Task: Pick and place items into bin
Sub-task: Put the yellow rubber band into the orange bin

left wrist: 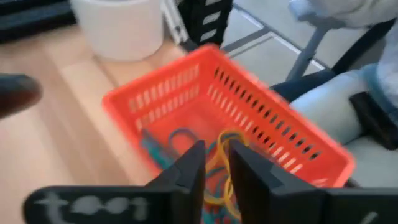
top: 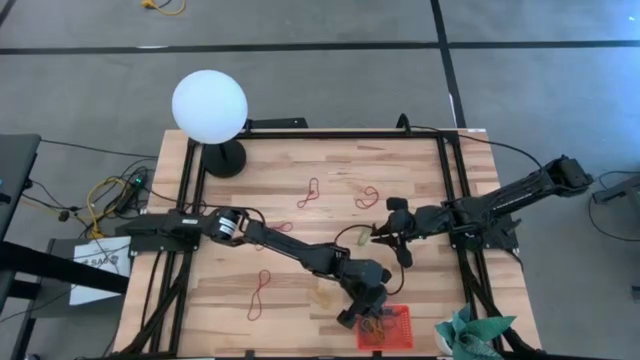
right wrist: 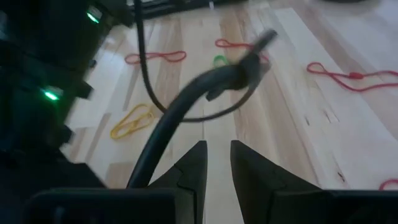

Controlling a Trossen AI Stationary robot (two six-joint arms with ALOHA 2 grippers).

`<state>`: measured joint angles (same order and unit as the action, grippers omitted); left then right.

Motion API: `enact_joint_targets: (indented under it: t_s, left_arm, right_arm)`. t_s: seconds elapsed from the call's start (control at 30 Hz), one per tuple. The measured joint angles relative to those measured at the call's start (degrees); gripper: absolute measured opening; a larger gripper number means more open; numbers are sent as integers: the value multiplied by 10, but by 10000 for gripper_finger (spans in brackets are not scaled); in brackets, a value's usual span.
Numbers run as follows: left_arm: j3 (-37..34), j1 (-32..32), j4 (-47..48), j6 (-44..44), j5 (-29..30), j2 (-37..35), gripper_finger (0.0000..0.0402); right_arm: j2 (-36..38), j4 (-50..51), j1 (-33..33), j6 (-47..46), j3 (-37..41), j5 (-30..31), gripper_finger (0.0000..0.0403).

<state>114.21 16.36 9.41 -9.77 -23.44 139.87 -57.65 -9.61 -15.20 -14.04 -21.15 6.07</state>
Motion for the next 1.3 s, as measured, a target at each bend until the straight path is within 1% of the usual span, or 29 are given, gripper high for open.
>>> enact_joint_targets:
  t_s: [0.13, 0.27, 0.4, 0.57, 0.67, 0.73, 0.8, 0.87, 0.97, 1.07, 1.1, 1.17, 1.23, 1.3]
  left_arm:
    - [0, -3, 21, 7, 23, -1, 104]
    - [1, -11, 82, -8, 19, -23, 115]
    - [42, -23, 197, -48, 56, -57, 104]
    - [129, -43, 386, -88, 120, -85, 89]
    - [180, -63, 474, -108, 148, -94, 85]
    - [210, -82, 527, -107, 164, -108, 85]
    - [186, -103, 548, -102, 179, -148, 85]
    - [164, -128, 564, -84, 182, -180, 85]
    - [120, -164, 574, -69, 174, -216, 85]
    - [68, -199, 574, -74, 166, -248, 85]
    - [46, -210, 576, -69, 164, -258, 85]
    - [-2, -232, 572, -65, 164, -276, 85]
    - [-59, -252, 544, -61, 164, -294, 85]
    - [-121, -266, 498, -55, 166, -318, 85]
  right_arm:
    - [0, -6, 0, 0, 0, 0, 66]
    - [0, -13, 0, -9, 0, 0, 66]
    - [0, -31, 0, -22, -1, 0, 66]
    - [0, -18, 8, -25, -22, 1, 66]
    - [0, -22, 16, -86, -28, 1, 66]
    - [2, -7, 25, -85, -33, -1, 66]
    - [20, 50, 35, -71, -33, -12, 66]
    - [47, 99, 45, -77, -37, -15, 66]
    - [96, 152, 54, -102, -37, -15, 66]
    - [159, 196, 55, -95, -39, -17, 66]
    - [182, 229, 55, -89, -38, -15, 66]
    - [227, 290, 58, -86, -37, 9, 66]
    - [264, 334, 60, -86, -37, 43, 66]
    - [284, 333, 60, -85, -36, 60, 66]
